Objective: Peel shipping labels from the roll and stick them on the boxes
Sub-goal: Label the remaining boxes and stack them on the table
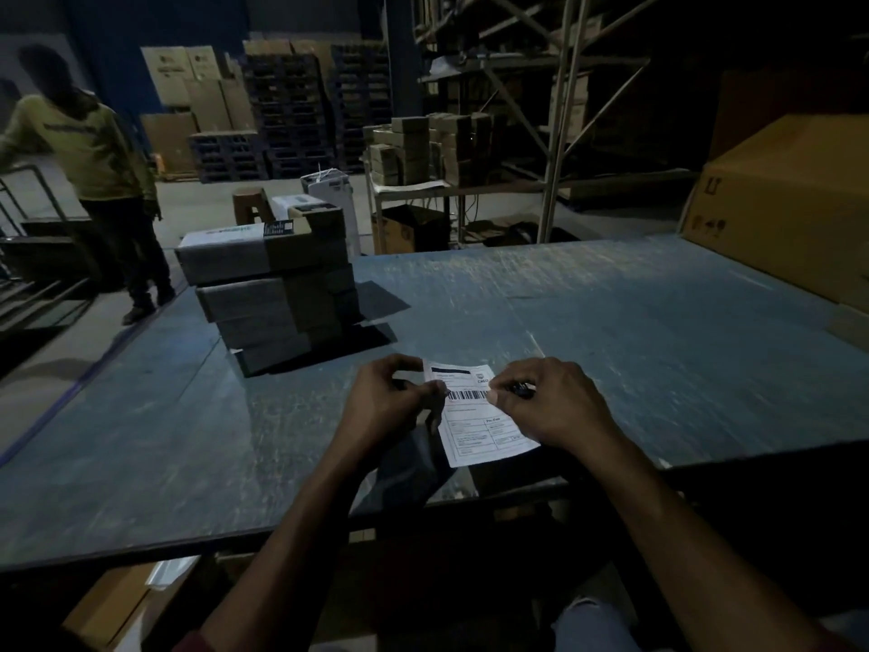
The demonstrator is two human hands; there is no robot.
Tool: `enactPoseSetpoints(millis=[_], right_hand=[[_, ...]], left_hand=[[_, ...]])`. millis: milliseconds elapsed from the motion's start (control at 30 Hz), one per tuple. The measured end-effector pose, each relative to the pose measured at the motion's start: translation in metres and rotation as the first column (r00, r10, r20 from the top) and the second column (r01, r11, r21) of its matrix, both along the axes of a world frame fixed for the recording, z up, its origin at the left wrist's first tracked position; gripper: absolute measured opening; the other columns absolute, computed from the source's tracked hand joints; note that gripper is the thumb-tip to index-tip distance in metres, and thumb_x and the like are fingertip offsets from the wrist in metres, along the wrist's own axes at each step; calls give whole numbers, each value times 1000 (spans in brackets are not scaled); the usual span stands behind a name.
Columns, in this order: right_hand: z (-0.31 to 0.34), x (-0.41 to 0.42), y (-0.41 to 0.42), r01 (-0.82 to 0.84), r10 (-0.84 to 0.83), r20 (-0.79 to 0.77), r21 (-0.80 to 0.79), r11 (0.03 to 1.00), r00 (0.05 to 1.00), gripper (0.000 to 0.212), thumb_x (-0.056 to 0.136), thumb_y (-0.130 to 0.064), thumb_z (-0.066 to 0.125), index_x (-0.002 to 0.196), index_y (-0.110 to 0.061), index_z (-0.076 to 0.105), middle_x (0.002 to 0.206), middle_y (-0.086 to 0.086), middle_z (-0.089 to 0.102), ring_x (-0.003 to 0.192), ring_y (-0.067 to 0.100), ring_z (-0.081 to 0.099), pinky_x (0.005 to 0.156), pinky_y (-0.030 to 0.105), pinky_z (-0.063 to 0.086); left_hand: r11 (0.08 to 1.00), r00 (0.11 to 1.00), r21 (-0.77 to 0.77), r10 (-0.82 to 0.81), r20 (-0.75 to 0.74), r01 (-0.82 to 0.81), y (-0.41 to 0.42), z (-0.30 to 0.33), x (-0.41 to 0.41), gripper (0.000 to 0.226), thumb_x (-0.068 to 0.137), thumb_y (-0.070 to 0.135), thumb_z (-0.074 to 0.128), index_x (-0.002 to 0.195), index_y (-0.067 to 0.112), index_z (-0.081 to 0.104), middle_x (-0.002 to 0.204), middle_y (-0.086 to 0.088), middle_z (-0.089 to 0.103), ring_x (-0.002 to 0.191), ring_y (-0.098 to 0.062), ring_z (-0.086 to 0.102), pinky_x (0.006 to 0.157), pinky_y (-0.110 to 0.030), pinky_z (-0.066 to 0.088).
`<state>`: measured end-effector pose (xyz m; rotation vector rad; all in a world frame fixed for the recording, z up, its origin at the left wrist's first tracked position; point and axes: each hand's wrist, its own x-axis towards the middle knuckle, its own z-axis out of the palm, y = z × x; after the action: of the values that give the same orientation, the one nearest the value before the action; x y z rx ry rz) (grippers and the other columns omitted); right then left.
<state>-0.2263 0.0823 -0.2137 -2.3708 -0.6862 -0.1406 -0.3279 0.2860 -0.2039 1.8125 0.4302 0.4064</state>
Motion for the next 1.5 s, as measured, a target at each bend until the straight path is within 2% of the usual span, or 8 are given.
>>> enactPoseSetpoints(millis=[200,567,733,833,1033,1233,1333,1500], right_hand=[[-3,3,-1,-5,5,11,9,1000,1000,24,82,-55,79,102,-41,80,109,-23,76,101,5,70,87,32,58],[-4,-3,-7,-1,0,12,58,998,1000,27,86,-50,79,107,-34,81,123,-16,74,112,8,69,95,28,54],[-1,-2,-10,51,-52,25,39,998,998,24,86,-52,77,105,-36,81,119,-17,75,108,9,70,88,25,53],[-2,-2,-11,66,-66,37,16,998,997,25,86,-55,75,105,-39,79,117,-21,75,105,9,70,86,27,55],[6,-4,-12,53,-50,81,-42,998,995,24,91,-53,72,106,-35,78,119,-19,73,106,10,69,81,24,46],[26,1,-12,-16,32,185,-90,996,982,23,92,-39,73,115,-36,76,122,-21,72,114,9,63,92,30,51],[24,4,-6,-62,88,161,-159,985,983,33,91,-38,76,124,-38,72,127,-24,68,117,9,52,92,30,48],[10,15,-9,-57,67,118,-82,995,991,37,86,-40,82,122,-37,74,127,-19,69,110,9,51,84,28,44]], left_hand=[[989,1000,150,12,-21,-9,0,7,3,34,86,14,84,117,10,71,64,-7,72,34,-1,49,37,-15,33],[880,994,464,83,68,-105,-9,0,7,31,89,25,81,118,19,70,65,7,71,54,2,67,49,-13,45],[775,989,614,124,85,-150,-7,-2,7,43,81,42,87,117,25,72,72,10,62,67,-8,59,61,-25,39],[765,986,622,131,103,-166,1,-8,6,43,77,54,87,109,28,75,73,11,61,67,-11,60,59,-27,38],[699,976,706,-54,211,-114,-3,-7,12,28,85,44,80,111,34,78,104,14,70,85,-13,68,72,-31,54],[667,957,743,-245,158,48,0,-16,25,46,89,65,56,105,30,82,107,13,77,95,-16,66,83,-36,54],[663,951,747,-251,178,35,-1,-20,26,40,89,61,60,101,30,83,106,13,77,91,-14,63,81,-35,52],[732,954,681,-219,207,20,0,-28,24,21,90,47,69,99,35,84,108,15,74,94,-5,54,84,-39,51]])
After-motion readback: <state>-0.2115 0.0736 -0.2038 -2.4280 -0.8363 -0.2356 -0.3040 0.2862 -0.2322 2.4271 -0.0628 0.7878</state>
